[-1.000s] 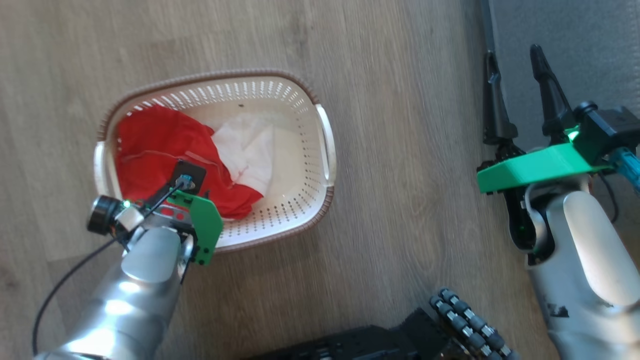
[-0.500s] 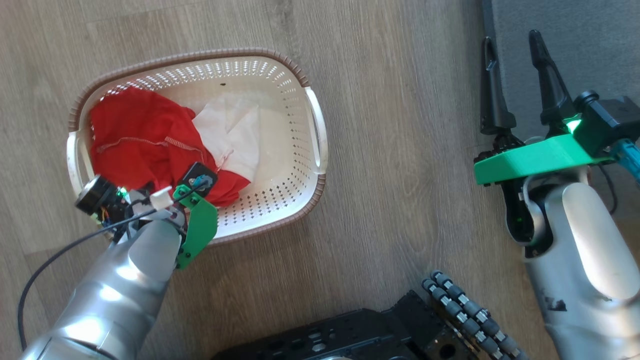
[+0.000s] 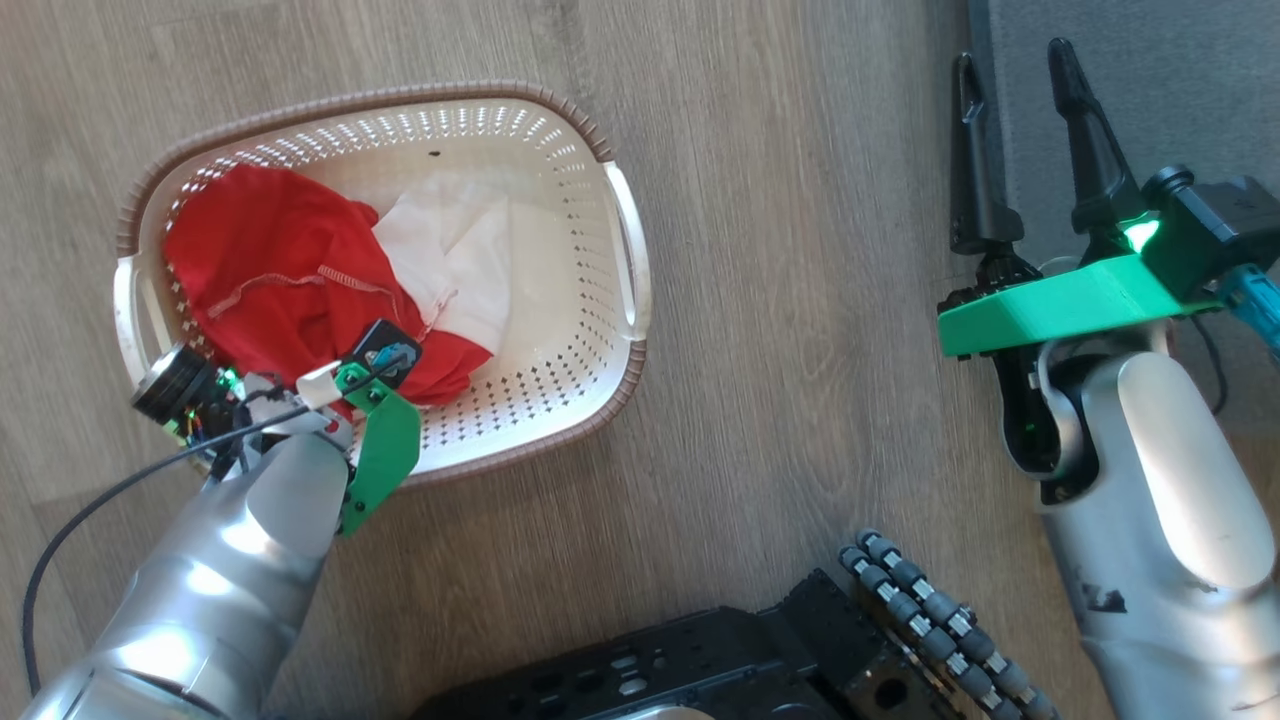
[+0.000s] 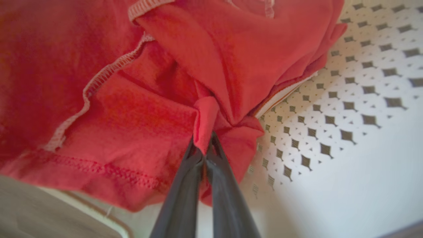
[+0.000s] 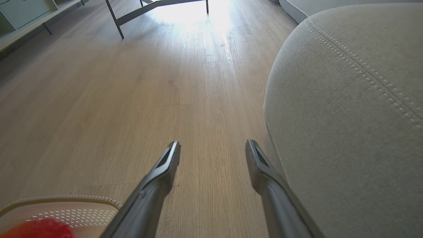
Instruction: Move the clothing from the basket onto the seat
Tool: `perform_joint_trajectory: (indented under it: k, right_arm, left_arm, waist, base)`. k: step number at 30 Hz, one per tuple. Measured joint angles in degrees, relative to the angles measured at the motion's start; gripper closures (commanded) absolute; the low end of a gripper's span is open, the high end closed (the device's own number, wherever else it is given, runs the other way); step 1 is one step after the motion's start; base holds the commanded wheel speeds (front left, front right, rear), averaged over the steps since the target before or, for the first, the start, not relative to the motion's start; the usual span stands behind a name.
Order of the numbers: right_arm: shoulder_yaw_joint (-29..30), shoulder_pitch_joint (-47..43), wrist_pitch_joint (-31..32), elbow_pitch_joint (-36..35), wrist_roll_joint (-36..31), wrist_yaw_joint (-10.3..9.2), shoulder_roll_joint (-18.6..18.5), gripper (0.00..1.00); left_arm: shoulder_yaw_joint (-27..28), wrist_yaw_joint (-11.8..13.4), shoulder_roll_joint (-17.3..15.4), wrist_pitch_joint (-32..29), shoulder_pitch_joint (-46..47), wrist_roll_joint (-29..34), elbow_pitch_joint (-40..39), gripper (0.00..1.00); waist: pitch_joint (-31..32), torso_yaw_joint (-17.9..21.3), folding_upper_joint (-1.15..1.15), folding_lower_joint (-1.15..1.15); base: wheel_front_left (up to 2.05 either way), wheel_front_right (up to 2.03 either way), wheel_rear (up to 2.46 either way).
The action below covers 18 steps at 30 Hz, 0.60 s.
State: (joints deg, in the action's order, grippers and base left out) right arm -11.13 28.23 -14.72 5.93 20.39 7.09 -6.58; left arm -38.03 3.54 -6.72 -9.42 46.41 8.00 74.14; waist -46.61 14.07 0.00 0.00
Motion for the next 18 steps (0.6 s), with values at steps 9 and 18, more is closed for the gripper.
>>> perform_joint_trajectory:
  k: [9, 18]
  right_arm:
    - [0.15, -0.12, 0.0, 0.71, 0.34, 0.0, 0.51, 0.0]
    - [-0.31, -0.62, 0.0, 2.07, 0.34, 0.0, 0.47, 0.0]
  left_arm:
    - [1.85, -0.93, -0.07, 5.78, -1.0, -3.8, 0.03, 1.0]
    - [4.61, -3.08, 2.11, 12.6, -3.1, -9.13, 0.14, 1.0]
  waist:
    - [3.39, 0.06, 0.0, 0.0]
    - [9.89, -1.51, 0.0, 0.0]
  base:
    - [0.0, 0.0, 0.0]
    - [0.0, 0.0, 0.0]
